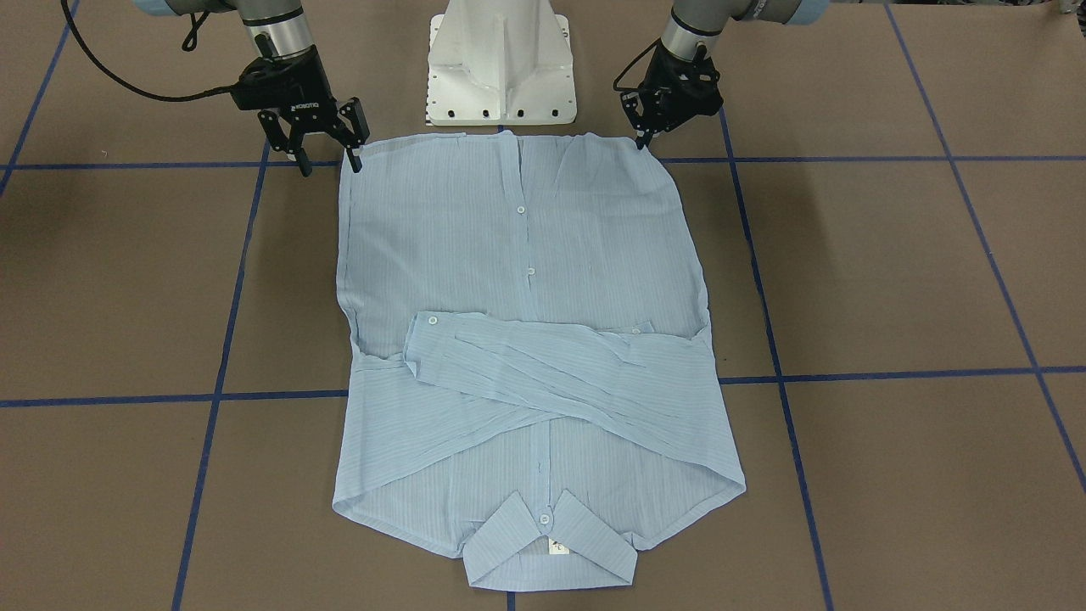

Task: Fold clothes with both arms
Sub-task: 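Lower both grippers to the hem corners nearest the robot and grasp them, then lift the hem with both grippers and fold it toward the collar, then lay the hem down near the collar and open both grippers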

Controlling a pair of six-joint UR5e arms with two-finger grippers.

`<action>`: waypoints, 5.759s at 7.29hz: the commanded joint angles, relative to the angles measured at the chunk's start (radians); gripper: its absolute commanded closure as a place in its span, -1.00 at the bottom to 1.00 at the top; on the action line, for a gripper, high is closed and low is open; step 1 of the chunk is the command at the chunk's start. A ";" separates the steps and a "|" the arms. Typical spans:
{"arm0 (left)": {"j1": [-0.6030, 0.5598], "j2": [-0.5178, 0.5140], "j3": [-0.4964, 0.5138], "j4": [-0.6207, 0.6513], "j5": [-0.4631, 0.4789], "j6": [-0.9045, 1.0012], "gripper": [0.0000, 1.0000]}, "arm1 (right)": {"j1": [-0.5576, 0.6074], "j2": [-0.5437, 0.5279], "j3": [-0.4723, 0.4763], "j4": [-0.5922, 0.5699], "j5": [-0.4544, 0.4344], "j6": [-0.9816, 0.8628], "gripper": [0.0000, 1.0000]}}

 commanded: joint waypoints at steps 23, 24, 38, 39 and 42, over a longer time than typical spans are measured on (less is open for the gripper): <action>-0.249 -0.154 -0.481 0.568 -0.265 0.249 1.00 | 0.051 0.501 0.527 -1.142 0.283 0.020 1.00; -0.355 -0.271 -0.368 0.612 -0.264 0.318 1.00 | 0.115 0.513 0.505 -1.132 0.277 -0.069 1.00; -0.669 -0.524 0.678 0.011 -0.150 0.497 1.00 | 0.623 0.711 -0.649 -0.192 0.401 -0.389 1.00; -0.666 -0.522 0.676 0.012 -0.150 0.497 1.00 | 0.616 0.701 -0.651 -0.166 0.398 -0.392 1.00; -0.650 -0.520 0.649 0.003 -0.158 0.535 -1.00 | 0.609 0.681 -0.630 -0.140 0.402 -0.389 -1.00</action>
